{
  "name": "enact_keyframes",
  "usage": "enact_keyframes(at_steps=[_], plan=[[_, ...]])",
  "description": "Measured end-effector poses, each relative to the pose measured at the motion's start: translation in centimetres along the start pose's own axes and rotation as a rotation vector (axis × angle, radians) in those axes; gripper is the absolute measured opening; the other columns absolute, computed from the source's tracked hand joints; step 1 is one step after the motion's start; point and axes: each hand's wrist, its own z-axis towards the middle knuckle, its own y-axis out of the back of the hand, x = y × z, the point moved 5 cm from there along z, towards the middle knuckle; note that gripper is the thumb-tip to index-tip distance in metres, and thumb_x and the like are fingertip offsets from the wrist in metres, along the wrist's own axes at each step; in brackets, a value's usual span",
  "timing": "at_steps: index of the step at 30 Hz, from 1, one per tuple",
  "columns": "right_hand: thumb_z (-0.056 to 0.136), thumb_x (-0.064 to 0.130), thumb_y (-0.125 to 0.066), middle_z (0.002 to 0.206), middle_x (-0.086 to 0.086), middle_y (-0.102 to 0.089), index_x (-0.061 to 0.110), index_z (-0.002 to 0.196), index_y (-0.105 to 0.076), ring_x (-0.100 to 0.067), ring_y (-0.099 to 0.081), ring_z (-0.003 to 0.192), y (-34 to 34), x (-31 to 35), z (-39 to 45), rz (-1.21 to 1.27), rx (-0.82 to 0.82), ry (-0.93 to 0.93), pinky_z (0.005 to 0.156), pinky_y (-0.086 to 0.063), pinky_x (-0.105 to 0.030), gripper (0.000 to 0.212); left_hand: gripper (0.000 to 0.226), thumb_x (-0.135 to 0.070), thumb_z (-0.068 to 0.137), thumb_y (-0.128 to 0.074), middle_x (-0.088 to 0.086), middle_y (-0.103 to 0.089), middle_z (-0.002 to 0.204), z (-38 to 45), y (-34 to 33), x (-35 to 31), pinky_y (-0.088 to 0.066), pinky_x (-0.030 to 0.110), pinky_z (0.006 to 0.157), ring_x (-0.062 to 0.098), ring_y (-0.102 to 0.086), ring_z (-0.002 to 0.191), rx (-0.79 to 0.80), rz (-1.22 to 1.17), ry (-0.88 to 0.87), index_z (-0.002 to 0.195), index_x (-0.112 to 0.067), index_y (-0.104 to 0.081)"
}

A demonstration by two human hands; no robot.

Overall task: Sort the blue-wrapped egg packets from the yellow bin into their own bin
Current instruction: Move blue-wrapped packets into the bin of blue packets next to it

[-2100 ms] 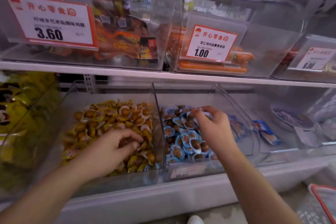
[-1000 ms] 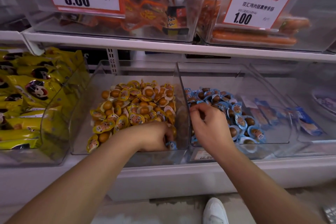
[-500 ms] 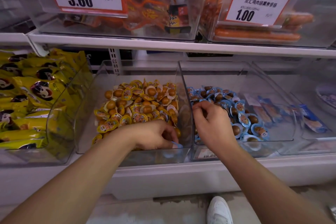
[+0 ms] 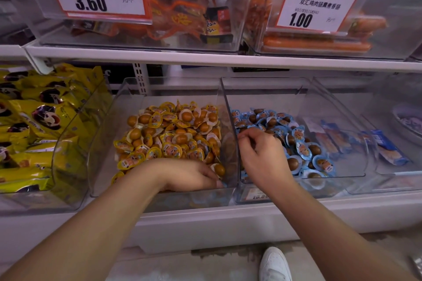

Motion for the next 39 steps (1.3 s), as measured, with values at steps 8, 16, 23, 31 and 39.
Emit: enact_keyframes(at_steps=[8,16,23,31,39], plan=[[0.096,0.015,-0.05,0.049,0.007,-0.056,0.024,0.078,-0.064,-0.006,-0.056,0.048,0.0,0.1,0.0,-0.016,-0.013,0.019,0.039,-0.037,-0.019,0.024,0.028,-0.026,0.099,-0.057,0.005,-0.065,0.122,0.0,-0.2,-0.6,-0.049,0.037,0.101,0.021,-0.061,0.115,-0.022,-0.149,-0.06,0.126,-0.022,-0.056],[0.097,0.015,-0.049,0.05,0.007,-0.057,0.024,0.081,-0.064,-0.005,-0.056,0.046,0.0,0.1,0.0,-0.007,0.001,0.027,0.038,-0.036,-0.016,0.024,0.021,-0.037,0.099,-0.049,-0.019,-0.061,0.094,0.1,-0.1,-1.4,-0.04,0.014,0.072,-0.003,-0.054,0.086,-0.016,0.092,0.011,0.107,-0.031,-0.066],[0.098,0.016,-0.048,0.053,0.005,-0.058,0.019,0.082,-0.067,-0.007,-0.057,0.05,-0.1,-0.1,0.1,-0.013,0.018,0.01,0.04,-0.038,-0.019,0.024,0.018,-0.046,0.099,-0.051,-0.012,-0.062,0.101,-1.8,0.8,-1.9,-0.047,0.025,0.079,0.007,-0.057,0.094,0.002,0.034,0.001,0.107,-0.033,-0.061],[0.099,0.018,-0.047,0.057,0.004,-0.063,0.022,0.086,-0.066,-0.009,-0.06,0.052,-0.1,-0.1,0.2,-0.021,0.021,0.009,0.043,-0.044,-0.027,0.023,0.036,-0.038,0.085,-0.074,-0.005,-0.065,0.113,-4.0,0.3,-1.2,-0.051,0.023,0.092,0.009,-0.062,0.103,-0.097,-0.086,-0.174,0.116,-0.025,-0.063],[0.098,0.014,-0.055,0.093,0.012,-0.071,0.031,0.108,-0.066,-0.004,-0.068,0.089,2.5,3.0,-1.2,0.353,-0.227,-0.052,0.073,-0.054,-0.019,0.023,0.02,-0.013,0.091,-0.066,0.004,-0.072,0.104,-7.9,4.6,-0.5,-0.052,0.02,0.058,0.011,-0.071,0.084,-0.895,-0.87,-0.365,0.102,-0.028,-0.071]])
